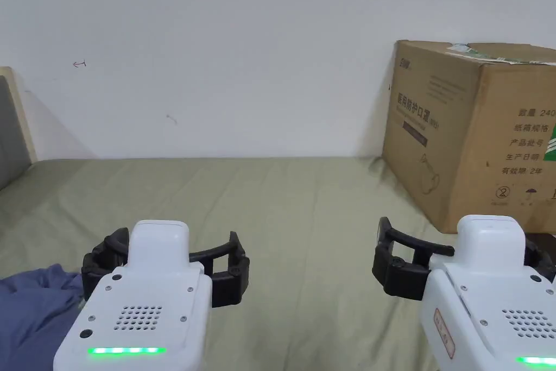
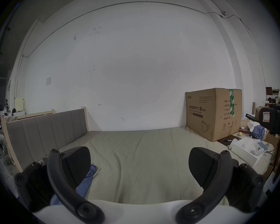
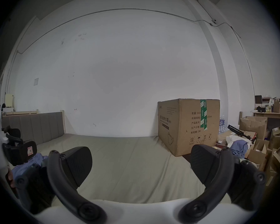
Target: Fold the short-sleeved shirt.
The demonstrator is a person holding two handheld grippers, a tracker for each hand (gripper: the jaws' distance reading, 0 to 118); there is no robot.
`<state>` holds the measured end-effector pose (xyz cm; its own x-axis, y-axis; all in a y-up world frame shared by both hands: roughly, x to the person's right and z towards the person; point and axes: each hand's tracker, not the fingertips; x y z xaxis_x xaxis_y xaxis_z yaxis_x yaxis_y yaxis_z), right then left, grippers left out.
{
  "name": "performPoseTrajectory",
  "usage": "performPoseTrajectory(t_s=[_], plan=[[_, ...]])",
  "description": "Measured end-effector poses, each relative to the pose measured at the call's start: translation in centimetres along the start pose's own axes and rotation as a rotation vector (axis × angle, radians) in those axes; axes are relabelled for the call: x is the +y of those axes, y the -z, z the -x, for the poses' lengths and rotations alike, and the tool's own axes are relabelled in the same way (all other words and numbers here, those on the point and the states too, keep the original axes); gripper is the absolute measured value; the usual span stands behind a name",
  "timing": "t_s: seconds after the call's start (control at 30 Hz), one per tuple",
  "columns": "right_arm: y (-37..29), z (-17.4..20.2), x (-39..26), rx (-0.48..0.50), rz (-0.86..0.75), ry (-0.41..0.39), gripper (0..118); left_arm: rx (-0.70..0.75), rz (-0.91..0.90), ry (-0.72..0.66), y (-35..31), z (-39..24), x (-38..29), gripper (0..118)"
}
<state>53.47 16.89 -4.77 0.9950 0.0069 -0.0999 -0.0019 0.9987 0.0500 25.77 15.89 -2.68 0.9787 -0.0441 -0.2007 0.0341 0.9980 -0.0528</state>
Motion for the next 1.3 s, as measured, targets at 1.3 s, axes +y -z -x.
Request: performPoseTrajectory(t_s=[1.3], plan=[[0.5, -8.2, -6.1, 0.008, 0.195, 0.995, 118, 0.082, -0.156, 0.585, 0.1, -4.3, -1.0, 118]])
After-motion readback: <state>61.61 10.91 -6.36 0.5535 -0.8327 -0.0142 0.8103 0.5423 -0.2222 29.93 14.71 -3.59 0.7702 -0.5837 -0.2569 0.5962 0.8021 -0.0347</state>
